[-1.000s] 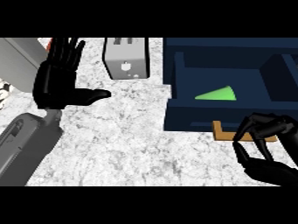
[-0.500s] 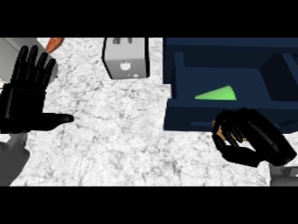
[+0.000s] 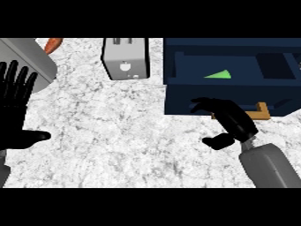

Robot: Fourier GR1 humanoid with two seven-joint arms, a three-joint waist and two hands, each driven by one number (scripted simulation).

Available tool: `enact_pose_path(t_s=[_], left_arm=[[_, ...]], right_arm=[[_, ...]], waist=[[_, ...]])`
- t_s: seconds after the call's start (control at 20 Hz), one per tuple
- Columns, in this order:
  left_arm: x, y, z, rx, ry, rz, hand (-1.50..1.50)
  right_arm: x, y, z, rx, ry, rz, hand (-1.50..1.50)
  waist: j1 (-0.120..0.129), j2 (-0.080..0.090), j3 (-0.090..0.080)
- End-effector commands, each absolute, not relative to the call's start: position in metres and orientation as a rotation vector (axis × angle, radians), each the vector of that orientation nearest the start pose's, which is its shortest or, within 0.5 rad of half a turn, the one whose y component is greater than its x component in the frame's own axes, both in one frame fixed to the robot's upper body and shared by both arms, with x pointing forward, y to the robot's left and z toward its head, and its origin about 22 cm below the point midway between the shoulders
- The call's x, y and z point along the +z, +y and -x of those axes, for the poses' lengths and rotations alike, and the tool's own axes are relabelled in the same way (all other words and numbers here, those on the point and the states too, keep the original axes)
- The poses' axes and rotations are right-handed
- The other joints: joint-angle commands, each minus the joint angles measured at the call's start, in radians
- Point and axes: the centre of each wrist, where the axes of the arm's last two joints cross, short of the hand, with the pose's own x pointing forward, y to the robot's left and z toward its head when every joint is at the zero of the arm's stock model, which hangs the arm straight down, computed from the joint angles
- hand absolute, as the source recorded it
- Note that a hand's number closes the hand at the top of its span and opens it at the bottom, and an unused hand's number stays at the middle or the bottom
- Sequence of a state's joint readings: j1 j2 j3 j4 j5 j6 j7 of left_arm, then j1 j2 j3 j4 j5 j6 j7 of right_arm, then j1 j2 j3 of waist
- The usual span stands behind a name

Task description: Pick up the cup, place it into the drawer and close the drawer

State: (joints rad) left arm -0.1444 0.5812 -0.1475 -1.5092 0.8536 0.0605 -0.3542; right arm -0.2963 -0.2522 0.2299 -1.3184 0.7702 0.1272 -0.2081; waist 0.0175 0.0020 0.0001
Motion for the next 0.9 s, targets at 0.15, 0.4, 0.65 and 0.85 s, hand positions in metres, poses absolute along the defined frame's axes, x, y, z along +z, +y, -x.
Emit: enact_pose_path(t_s=[0.15, 0.4, 0.65, 0.85], left_arm=[[0.024, 0.330, -0.257, 0.213, -1.885, 0.287, -1.50], [0.044, 0.352, -0.243, 0.180, -1.898, 0.268, -1.50], [0.061, 0.341, -0.273, 0.191, -1.898, 0.276, -1.50], [0.050, 0.340, -0.263, 0.188, -1.876, 0.302, -1.50]], right_arm=[[-0.015, -0.225, -0.341, 1.265, -1.549, 0.437, -1.50], [-0.025, -0.226, -0.369, 1.205, -1.536, 0.402, -1.50], [-0.012, -0.254, -0.396, 1.182, -1.538, 0.356, -1.50], [0.025, -0.252, -0.424, 1.191, -1.513, 0.359, -1.50]], waist=[[-0.004, 0.002, 0.000], [0.012, 0.003, 0.001], [0.015, 0.011, 0.002], [0.028, 0.013, 0.002]])
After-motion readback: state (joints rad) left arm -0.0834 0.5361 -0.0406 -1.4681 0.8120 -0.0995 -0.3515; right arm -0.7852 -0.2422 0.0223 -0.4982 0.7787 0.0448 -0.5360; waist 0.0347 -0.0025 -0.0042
